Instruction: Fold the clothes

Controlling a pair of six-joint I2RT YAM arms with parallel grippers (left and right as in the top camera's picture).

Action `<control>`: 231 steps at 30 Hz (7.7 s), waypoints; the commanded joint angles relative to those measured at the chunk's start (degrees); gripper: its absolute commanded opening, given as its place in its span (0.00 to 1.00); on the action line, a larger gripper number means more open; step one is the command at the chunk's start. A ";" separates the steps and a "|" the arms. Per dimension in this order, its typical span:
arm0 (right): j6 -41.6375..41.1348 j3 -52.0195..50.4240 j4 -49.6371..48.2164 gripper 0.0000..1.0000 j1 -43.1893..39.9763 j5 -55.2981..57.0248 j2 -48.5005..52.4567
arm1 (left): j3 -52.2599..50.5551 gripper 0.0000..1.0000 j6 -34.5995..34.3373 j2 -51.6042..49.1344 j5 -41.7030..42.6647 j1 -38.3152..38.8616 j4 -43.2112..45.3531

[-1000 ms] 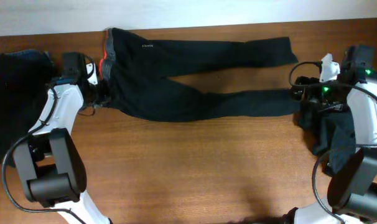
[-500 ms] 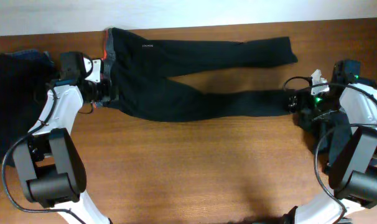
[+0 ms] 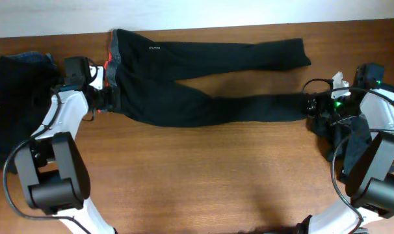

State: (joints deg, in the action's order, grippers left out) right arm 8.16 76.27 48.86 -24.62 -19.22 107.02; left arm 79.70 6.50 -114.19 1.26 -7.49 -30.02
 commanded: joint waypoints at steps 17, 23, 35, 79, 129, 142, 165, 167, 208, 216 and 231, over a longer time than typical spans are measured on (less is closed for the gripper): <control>0.61 -0.22 -2.29 0.39 -0.15 -3.56 3.34 | -0.66 0.32 0.46 -4.31 3.87 -0.31 -3.06; 0.55 -0.22 -3.89 0.40 -0.15 -4.61 3.41 | -0.48 0.30 -4.83 -3.91 1.07 -0.31 -7.45; 0.63 -0.42 -5.60 0.40 -0.11 -4.57 5.42 | -0.48 0.18 -4.83 -3.91 0.94 -2.86 -8.15; -2.01 0.57 -1.77 0.04 -5.46 -3.28 7.78 | -0.37 0.01 -5.88 2.80 1.36 -8.17 -24.61; -6.71 3.58 -0.48 0.04 18.34 0.83 7.89 | 7.67 0.99 -5.20 -7.74 6.64 8.72 -13.68; -7.15 0.87 -7.13 0.04 18.34 1.95 11.28 | 7.54 0.99 -5.14 -10.78 5.77 8.72 -12.81; -9.03 2.84 -8.15 0.04 1.29 -0.04 12.33 | 7.54 0.99 -5.16 -12.13 3.39 8.72 -12.79; -8.83 4.74 -6.82 0.04 1.44 -2.43 12.28 | 7.54 0.99 -5.18 -12.13 3.41 8.72 -12.85; -1.16 39.17 -12.83 0.93 13.35 -4.00 21.51 | 35.58 0.95 -3.91 -15.89 3.45 6.62 -5.79; -2.01 43.43 -15.76 0.93 13.46 -6.54 26.99 | 35.58 0.95 -4.55 -18.18 7.34 2.99 -5.73; -4.07 43.30 -15.02 0.08 13.86 -5.62 34.93 | 35.58 0.94 -4.55 -20.31 8.26 3.58 -10.51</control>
State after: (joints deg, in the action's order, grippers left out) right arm 5.76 119.04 34.63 -11.31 -24.75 140.51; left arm 114.98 2.35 -134.39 8.03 -4.03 -38.72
